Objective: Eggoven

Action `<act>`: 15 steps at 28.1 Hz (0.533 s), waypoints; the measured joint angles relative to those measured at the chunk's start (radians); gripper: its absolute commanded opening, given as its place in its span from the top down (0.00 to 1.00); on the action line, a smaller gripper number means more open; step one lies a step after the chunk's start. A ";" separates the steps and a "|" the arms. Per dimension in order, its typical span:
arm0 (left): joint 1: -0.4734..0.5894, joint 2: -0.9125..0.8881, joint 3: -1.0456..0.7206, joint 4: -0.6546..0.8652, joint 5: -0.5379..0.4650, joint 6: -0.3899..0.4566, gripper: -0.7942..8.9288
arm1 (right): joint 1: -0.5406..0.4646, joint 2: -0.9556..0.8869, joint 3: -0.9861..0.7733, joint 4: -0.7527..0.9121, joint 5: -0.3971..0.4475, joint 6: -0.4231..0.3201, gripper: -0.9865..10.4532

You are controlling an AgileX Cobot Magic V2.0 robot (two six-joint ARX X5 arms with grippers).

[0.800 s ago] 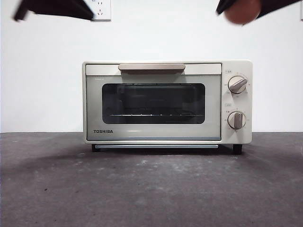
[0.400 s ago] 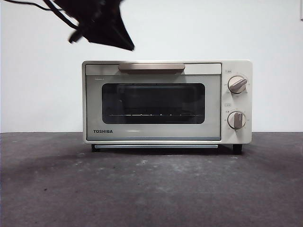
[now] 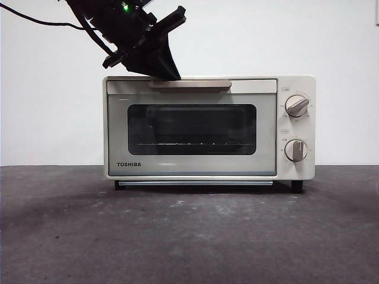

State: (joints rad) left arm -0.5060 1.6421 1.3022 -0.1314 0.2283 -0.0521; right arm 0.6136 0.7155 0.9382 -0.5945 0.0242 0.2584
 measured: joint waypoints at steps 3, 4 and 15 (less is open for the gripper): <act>-0.003 0.007 0.005 0.000 -0.003 0.006 0.91 | 0.000 0.000 0.000 -0.008 0.000 -0.001 0.91; -0.006 0.008 0.007 -0.004 -0.003 0.007 0.91 | 0.000 0.000 0.000 -0.013 0.000 -0.005 0.91; -0.134 0.008 0.027 -0.131 -0.011 0.023 0.91 | 0.000 0.002 0.000 -0.019 0.000 -0.022 0.91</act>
State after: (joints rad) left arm -0.6403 1.6505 1.3296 -0.2623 0.2169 -0.0288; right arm 0.6136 0.7177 0.9382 -0.6132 0.0242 0.2363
